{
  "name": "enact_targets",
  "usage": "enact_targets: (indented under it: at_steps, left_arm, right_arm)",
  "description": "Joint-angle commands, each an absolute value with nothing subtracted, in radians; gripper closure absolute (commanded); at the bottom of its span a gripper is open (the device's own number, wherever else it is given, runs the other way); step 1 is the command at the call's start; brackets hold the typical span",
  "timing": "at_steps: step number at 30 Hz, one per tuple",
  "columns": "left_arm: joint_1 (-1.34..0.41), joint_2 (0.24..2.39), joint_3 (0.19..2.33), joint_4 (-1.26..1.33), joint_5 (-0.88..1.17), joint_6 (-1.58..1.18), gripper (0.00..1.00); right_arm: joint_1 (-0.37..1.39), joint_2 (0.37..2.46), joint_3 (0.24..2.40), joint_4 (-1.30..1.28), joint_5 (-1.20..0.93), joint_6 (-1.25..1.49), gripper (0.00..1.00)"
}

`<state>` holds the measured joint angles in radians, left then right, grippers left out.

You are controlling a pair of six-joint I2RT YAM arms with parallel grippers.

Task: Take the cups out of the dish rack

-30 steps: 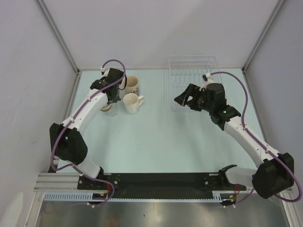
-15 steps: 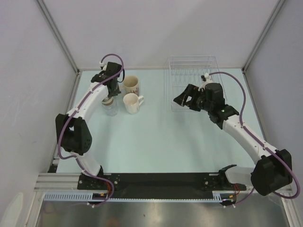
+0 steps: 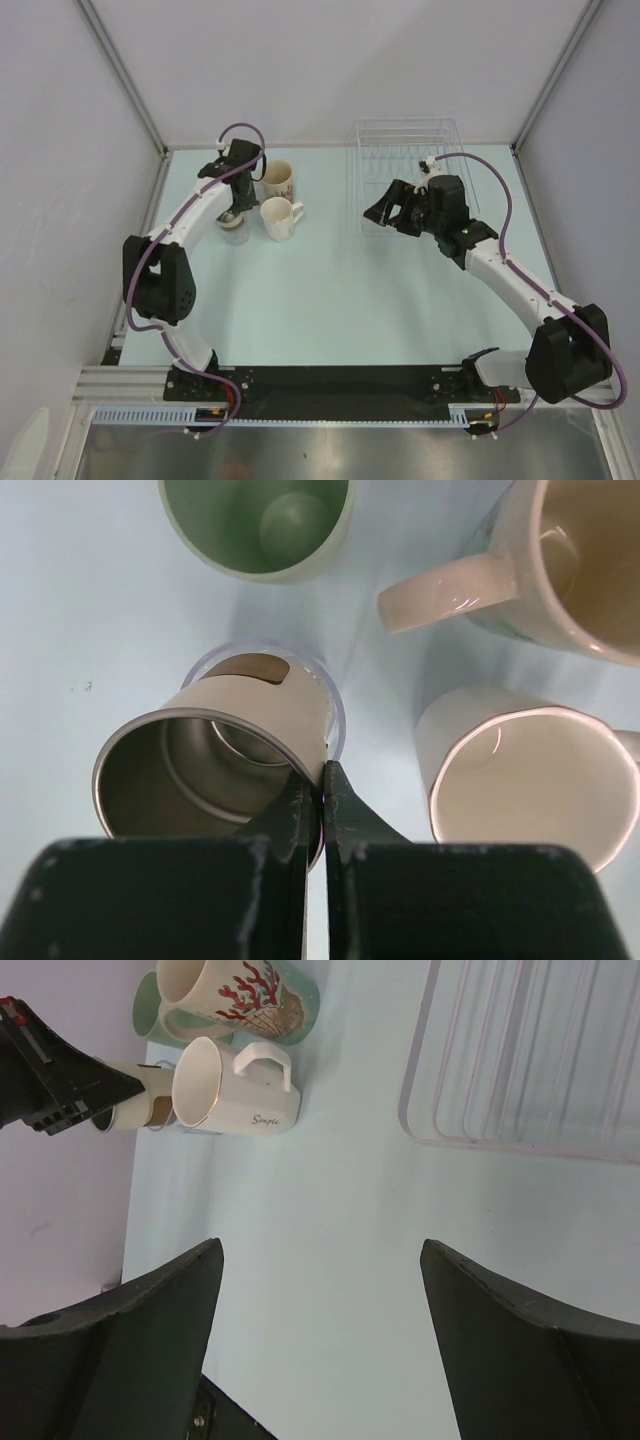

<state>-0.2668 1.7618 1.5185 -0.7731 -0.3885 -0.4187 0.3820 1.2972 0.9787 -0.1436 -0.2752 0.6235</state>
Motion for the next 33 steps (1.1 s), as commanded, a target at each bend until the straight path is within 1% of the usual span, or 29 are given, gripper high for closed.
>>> enact_targets:
  at_steps: [1, 8, 10, 11, 14, 16, 24, 27, 28, 29, 30, 31, 33]
  left_arm:
    - [-0.267, 1.750, 1.499, -0.733, -0.393, -0.425, 1.00]
    - [-0.267, 1.773, 1.486, -0.726, -0.380, -0.436, 0.99]
    - [-0.267, 1.769, 1.491, -0.727, -0.380, -0.440, 0.91]
    - [-0.267, 1.761, 1.493, -0.727, -0.382, -0.439, 0.82]
    - [-0.267, 1.749, 1.502, -0.727, -0.397, -0.434, 0.70]
    - [-0.267, 1.737, 1.506, -0.729, -0.403, -0.434, 0.65]
    - [-0.267, 1.704, 1.516, -0.733, -0.426, -0.439, 0.65]
    - [-0.268, 1.689, 1.519, -0.736, -0.433, -0.449, 0.63]
    - [-0.270, 1.666, 1.519, -0.738, -0.437, -0.456, 0.60]
    - [-0.271, 1.646, 1.519, -0.739, -0.442, -0.462, 0.49]
    - [-0.287, 1.625, 1.519, -0.733, -0.458, -0.468, 0.42]
    - [-0.301, 1.577, 1.519, -0.730, -0.465, -0.466, 0.31]
    - [-0.346, 1.542, 1.549, -0.730, -0.468, -0.454, 0.19]
  right_arm:
    - [0.379, 1.296, 1.000, -0.103, -0.287, 0.614, 0.15]
    - [0.380, 1.289, 0.994, -0.110, -0.281, 0.609, 0.15]
    - [0.379, 1.290, 0.994, -0.113, -0.279, 0.607, 0.15]
    - [0.379, 1.289, 0.994, -0.112, -0.279, 0.607, 0.15]
    - [0.380, 1.289, 0.992, -0.110, -0.279, 0.609, 0.14]
    - [0.379, 1.292, 0.989, -0.103, -0.282, 0.615, 0.15]
    - [0.379, 1.287, 0.983, -0.101, -0.282, 0.621, 0.15]
    - [0.380, 1.279, 0.976, -0.098, -0.284, 0.621, 0.15]
    - [0.380, 1.276, 0.974, -0.098, -0.285, 0.621, 0.15]
    - [0.380, 1.276, 0.974, -0.100, -0.284, 0.623, 0.15]
    - [0.383, 1.275, 0.976, -0.100, -0.284, 0.621, 0.15]
    - [0.385, 1.275, 0.982, -0.103, -0.273, 0.618, 0.14]
    - [0.388, 1.269, 0.989, -0.121, -0.253, 0.611, 0.14]
